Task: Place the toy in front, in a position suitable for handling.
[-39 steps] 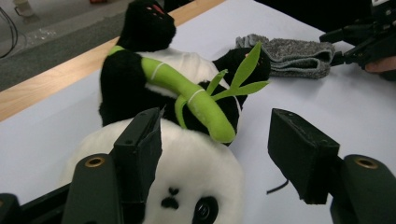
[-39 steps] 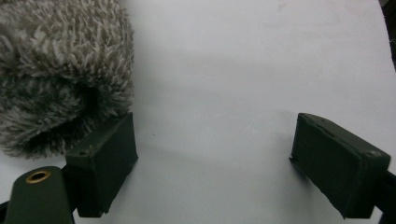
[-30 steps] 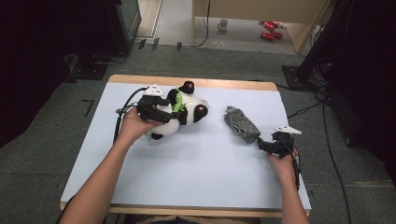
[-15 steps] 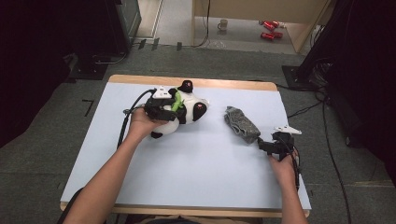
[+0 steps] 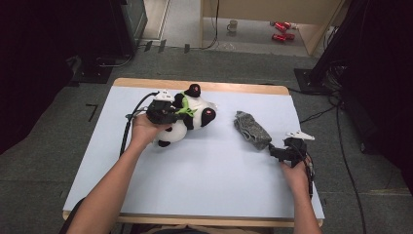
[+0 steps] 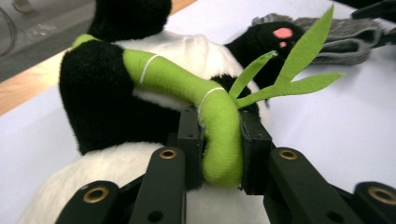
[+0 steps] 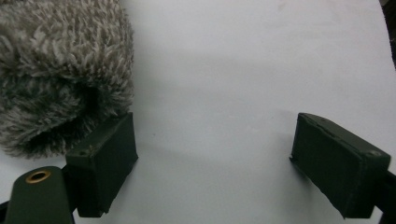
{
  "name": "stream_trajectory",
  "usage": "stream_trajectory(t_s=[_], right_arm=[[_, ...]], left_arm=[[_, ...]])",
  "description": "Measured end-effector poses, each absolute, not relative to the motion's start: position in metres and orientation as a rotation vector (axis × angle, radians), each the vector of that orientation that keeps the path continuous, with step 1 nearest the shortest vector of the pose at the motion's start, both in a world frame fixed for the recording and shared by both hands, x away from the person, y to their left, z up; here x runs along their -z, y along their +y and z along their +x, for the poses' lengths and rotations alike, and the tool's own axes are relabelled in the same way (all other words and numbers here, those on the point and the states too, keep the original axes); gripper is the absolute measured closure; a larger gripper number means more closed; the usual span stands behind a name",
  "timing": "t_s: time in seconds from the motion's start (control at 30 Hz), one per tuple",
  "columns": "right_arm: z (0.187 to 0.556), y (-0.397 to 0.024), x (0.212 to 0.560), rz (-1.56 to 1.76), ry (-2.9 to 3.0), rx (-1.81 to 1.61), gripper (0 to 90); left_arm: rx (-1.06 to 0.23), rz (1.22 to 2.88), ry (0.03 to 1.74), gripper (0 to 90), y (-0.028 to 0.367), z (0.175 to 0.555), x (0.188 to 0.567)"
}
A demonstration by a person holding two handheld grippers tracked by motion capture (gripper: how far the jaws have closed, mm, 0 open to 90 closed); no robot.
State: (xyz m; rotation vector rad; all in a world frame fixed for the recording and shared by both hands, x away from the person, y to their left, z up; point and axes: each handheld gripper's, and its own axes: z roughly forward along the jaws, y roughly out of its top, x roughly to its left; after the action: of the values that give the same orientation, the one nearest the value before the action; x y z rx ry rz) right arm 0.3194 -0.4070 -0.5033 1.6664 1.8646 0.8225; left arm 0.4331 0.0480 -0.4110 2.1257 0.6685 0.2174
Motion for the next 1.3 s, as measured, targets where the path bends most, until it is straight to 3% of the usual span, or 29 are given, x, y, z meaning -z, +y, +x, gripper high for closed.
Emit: stream_trajectory(t_s=[0.27,0.7,1.1,1.3], right_arm=[[0.319,-0.407,0.503,1.666,1.866,-0.822,13.2],[0.32,-0.407,0.503,1.667,1.866,-0.821,13.1],[0.324,-0.409,0.5,1.677,1.899,-0.809,13.6],[0.328,-0.413,0.494,1.725,1.917,-0.8,19.6]], left_arm=[[-0.147,2.079,0.627,76.6,0.06,0.423,0.393],[-0.042,2.156,0.459,76.5,0.046,0.377,0.373],[0.034,2.231,0.41,75.9,0.035,0.349,0.39],[0.086,2.223,0.401,75.6,0.028,0.346,0.404]])
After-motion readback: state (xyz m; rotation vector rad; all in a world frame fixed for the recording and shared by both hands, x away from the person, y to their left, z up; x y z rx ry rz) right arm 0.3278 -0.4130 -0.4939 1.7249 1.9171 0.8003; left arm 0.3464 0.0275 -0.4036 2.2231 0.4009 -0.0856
